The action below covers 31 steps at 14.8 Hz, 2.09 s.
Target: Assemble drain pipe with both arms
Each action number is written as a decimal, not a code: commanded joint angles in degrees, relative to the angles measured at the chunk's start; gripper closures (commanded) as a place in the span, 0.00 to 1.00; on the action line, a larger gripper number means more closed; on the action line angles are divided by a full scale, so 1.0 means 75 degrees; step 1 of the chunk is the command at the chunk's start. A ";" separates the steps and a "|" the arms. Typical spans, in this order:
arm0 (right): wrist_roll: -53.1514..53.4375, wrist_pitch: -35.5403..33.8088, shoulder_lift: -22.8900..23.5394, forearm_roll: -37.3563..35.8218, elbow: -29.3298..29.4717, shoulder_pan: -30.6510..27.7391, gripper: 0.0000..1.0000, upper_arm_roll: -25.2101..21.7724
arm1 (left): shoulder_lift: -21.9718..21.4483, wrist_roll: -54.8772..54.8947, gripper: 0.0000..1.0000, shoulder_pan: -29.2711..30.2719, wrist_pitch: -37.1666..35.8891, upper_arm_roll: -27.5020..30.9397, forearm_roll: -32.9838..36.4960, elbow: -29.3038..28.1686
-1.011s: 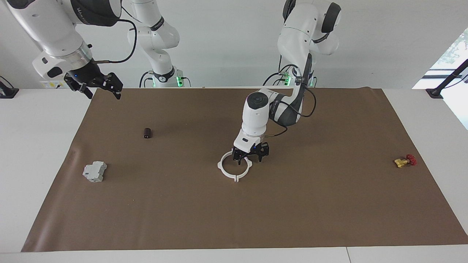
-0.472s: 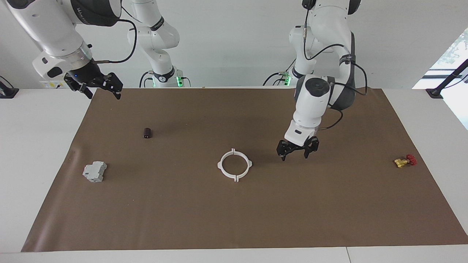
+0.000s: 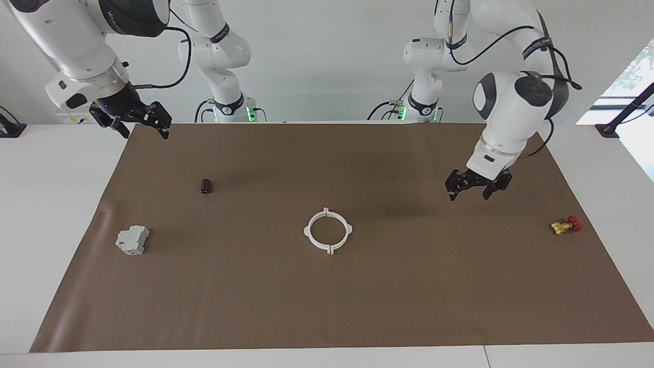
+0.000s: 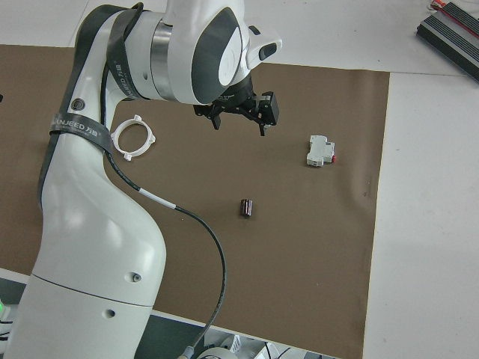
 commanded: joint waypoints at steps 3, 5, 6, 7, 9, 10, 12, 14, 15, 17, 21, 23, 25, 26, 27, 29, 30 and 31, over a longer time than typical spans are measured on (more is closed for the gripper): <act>-0.0190 -0.0072 -0.0103 0.0057 -0.0084 -0.0075 0.00 0.0020 | -0.0448 0.1307 0.00 0.0869 -0.1079 0.0034 -0.0172 0.0293; -0.0178 -0.0072 -0.0103 0.0057 -0.0084 -0.0075 0.00 0.0020 | -0.0542 0.1777 0.00 0.1186 -0.1455 0.0035 -0.0172 0.0458; -0.0190 -0.0072 -0.0103 0.0057 -0.0084 -0.0075 0.00 0.0020 | -0.0600 0.1906 0.00 0.1268 -0.1561 0.0035 -0.0172 0.0482; -0.0190 -0.0072 -0.0103 0.0057 -0.0084 -0.0075 0.00 0.0020 | -0.0728 0.1954 0.00 0.1327 -0.1643 0.0035 -0.0172 0.0470; -0.0178 -0.0072 -0.0103 0.0057 -0.0084 -0.0075 0.00 0.0020 | -0.0893 0.1955 0.00 0.1375 -0.1737 0.0046 -0.0172 0.0470; -0.0190 -0.0072 -0.0103 0.0057 -0.0084 -0.0075 0.00 0.0020 | -0.0928 0.1943 0.00 0.1375 -0.1796 0.0046 -0.0183 0.0470; -0.0190 -0.0072 -0.0103 0.0057 -0.0084 -0.0075 0.00 0.0020 | -0.1022 0.1931 0.00 0.1410 -0.2041 0.0046 -0.0184 0.0552; -0.0190 -0.0072 -0.0103 0.0057 -0.0084 -0.0075 0.00 0.0020 | -0.1046 0.1861 0.00 0.1410 -0.2229 0.0035 -0.0172 0.0681; -0.0178 -0.0072 -0.0103 0.0057 -0.0084 -0.0075 0.00 0.0020 | -0.1034 0.1826 0.00 0.1410 -0.2218 0.0035 -0.0183 0.0704; -0.0190 -0.0072 -0.0103 0.0057 -0.0084 -0.0075 0.00 0.0020 | -0.0930 0.1733 0.00 0.1410 -0.2392 0.0011 -0.0405 0.1019; -0.0190 -0.0072 -0.0103 0.0057 -0.0084 -0.0075 0.00 0.0020 | -0.0449 0.1393 0.00 0.1352 -0.2909 -0.0001 -0.0488 0.1899; -0.0178 -0.0072 -0.0103 0.0057 -0.0084 -0.0075 0.00 0.0020 | -0.0448 0.1345 0.00 0.1328 -0.2828 -0.0012 -0.0453 0.1830; -0.0190 -0.0072 -0.0103 0.0057 -0.0084 -0.0075 0.00 0.0020 | -0.0518 0.1334 0.00 0.1316 -0.2804 -0.0012 -0.0418 0.1666; -0.0178 -0.0072 -0.0103 0.0057 -0.0084 -0.0075 0.00 0.0020 | -0.0553 0.1345 0.00 0.1316 -0.2781 -0.0001 -0.0406 0.1550; -0.0190 -0.0072 -0.0103 0.0057 -0.0084 -0.0075 0.00 0.0020 | -0.0635 0.1357 0.00 0.1316 -0.2734 -0.0012 -0.0395 0.1421; -0.0190 -0.0072 -0.0103 0.0057 -0.0084 -0.0075 0.00 0.0020 | -0.0694 0.1369 0.00 0.1316 -0.2780 -0.0001 -0.0395 0.1326; -0.0190 -0.0072 -0.0103 0.0057 -0.0084 -0.0075 0.00 0.0020 | -0.0718 0.1357 0.00 0.1316 -0.2781 -0.0001 -0.0383 0.1291; -0.0190 -0.0072 -0.0103 0.0057 -0.0084 -0.0075 0.00 0.0020 | -0.0718 0.1357 0.00 0.1304 -0.2757 -0.0012 -0.0267 0.1279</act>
